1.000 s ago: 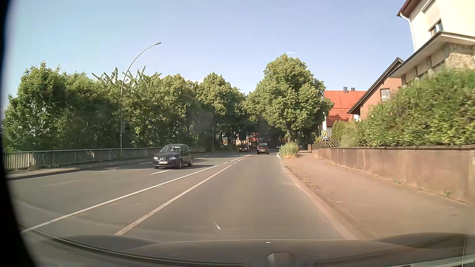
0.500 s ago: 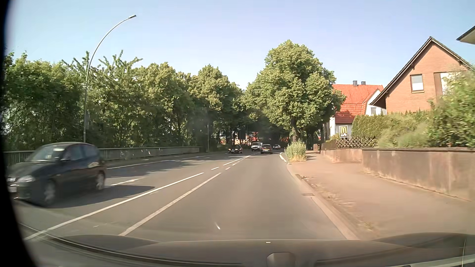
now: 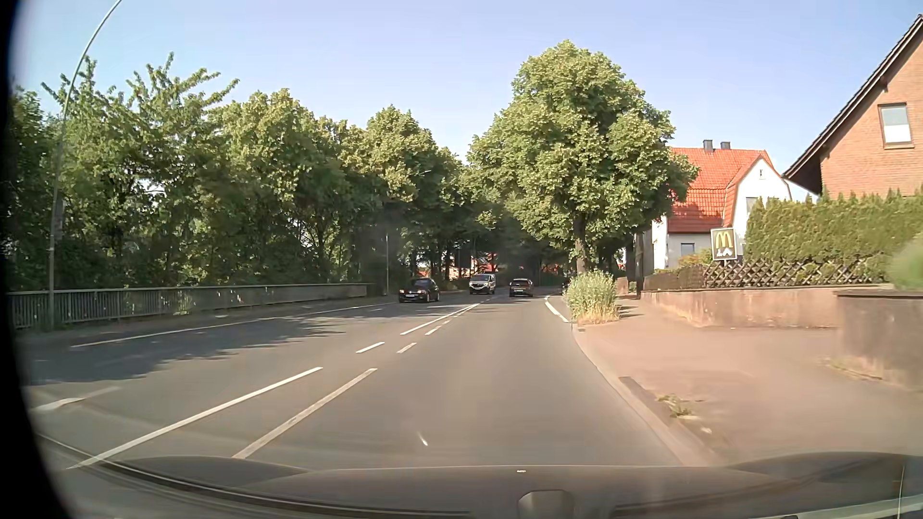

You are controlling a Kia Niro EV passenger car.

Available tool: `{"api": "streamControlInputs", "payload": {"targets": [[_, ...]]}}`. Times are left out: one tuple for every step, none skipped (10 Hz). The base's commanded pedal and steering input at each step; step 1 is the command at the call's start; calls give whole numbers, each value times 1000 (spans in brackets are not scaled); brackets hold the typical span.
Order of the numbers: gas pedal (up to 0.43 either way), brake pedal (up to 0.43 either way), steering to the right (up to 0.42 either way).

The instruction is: Follow the waypoints while adhering to traffic rules and regulations

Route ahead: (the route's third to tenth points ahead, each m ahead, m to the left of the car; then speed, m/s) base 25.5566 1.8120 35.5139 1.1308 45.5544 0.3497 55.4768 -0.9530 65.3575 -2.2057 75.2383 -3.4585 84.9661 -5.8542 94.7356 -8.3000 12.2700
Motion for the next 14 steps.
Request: {"api": "streamControlInputs", "payload": {"targets": [[138,6,10],[138,6,10],[138,6,10],[138,6,10],[150,6,10],[169,6,9],[169,6,9],[169,6,9],[169,6,11],[177,6,10],[177,6,9],[177,6,9],[177,6,9],[177,6,9]]}}
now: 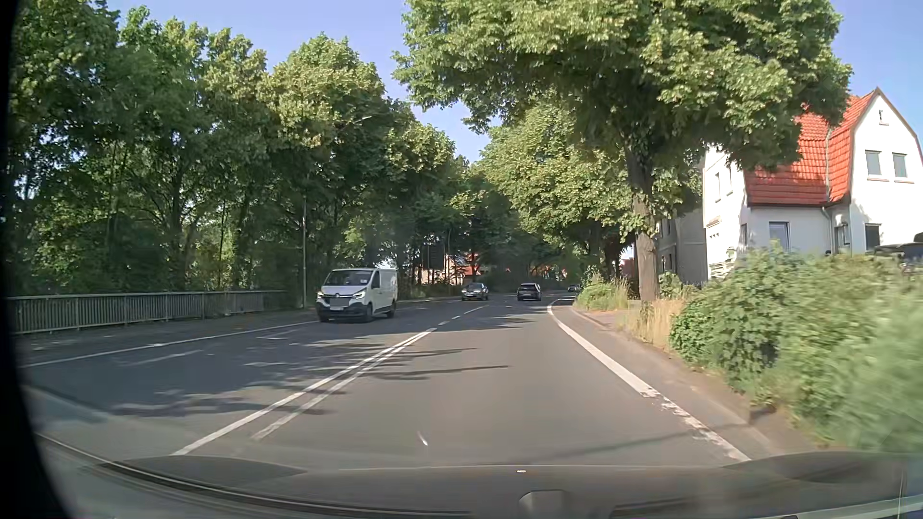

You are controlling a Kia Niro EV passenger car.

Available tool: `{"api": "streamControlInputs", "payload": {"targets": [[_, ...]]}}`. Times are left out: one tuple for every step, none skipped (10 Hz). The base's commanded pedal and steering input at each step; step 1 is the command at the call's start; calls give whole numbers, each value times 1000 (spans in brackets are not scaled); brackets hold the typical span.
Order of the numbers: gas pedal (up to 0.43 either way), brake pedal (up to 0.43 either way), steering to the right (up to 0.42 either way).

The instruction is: Follow the waypoints while adhering to traffic rules and regulations

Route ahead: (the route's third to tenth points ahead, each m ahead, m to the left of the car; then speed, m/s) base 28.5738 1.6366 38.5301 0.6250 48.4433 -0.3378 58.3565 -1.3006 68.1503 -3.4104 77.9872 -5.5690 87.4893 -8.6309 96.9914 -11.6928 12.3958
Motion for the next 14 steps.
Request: {"api": "streamControlInputs", "payload": {"targets": [[177,6,8],[177,6,8],[177,6,8],[177,6,7],[177,6,8],[177,6,8],[177,6,8],[177,6,9],[177,6,10],[177,6,11],[177,6,11],[177,6,12],[177,6,11],[169,6,13]]}}
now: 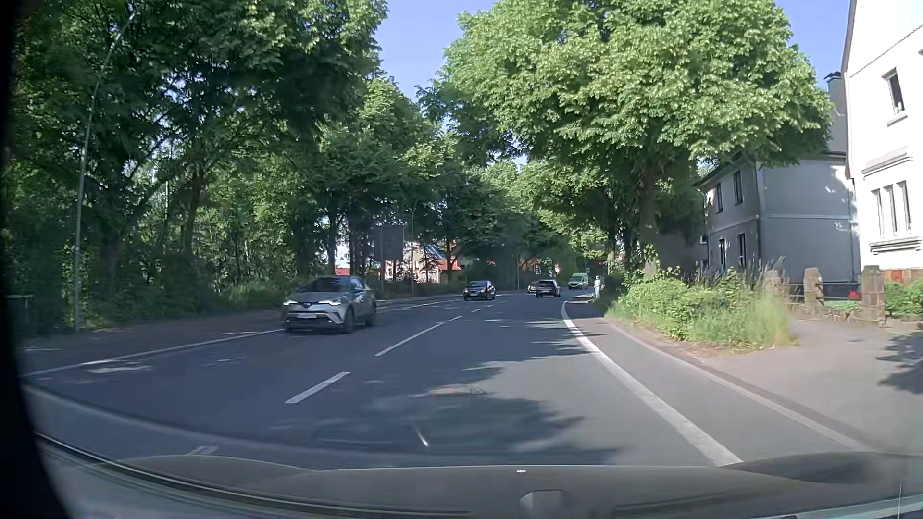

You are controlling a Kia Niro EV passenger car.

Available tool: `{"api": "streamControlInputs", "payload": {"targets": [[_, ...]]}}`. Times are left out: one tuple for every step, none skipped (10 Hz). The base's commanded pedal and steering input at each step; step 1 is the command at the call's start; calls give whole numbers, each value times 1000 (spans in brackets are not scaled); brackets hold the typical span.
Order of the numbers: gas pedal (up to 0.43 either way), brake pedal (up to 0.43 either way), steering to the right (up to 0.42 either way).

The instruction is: Follow the waypoints while adhering to traffic rules and regulations

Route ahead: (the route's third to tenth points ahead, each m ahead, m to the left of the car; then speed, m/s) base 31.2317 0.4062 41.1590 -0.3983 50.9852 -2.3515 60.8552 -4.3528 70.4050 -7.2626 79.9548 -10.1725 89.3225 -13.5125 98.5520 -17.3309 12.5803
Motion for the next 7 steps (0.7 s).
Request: {"api": "streamControlInputs", "payload": {"targets": [[169,6,18],[169,6,19],[169,6,18],[169,6,18],[157,6,18],[157,0,19],[157,6,21]]}}
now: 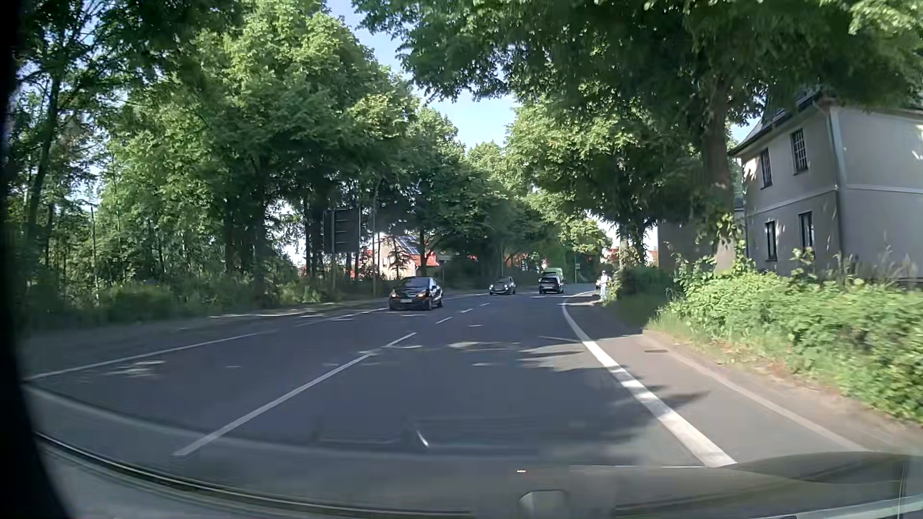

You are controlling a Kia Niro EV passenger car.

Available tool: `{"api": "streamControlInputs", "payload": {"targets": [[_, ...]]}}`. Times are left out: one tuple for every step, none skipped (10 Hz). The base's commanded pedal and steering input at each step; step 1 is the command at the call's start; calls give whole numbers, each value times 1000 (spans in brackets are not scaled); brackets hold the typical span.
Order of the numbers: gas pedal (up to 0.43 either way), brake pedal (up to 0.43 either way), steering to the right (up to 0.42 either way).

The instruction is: Follow the waypoints while adhering to traffic rules and regulations

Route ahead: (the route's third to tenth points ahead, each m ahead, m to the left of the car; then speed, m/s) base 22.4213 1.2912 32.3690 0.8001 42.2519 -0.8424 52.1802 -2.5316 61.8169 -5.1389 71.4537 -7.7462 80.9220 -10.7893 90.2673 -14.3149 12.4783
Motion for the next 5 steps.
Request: {"api": "streamControlInputs", "payload": {"targets": [[157,6,21],[150,6,22],[150,6,21],[150,6,20],[150,6,18]]}}
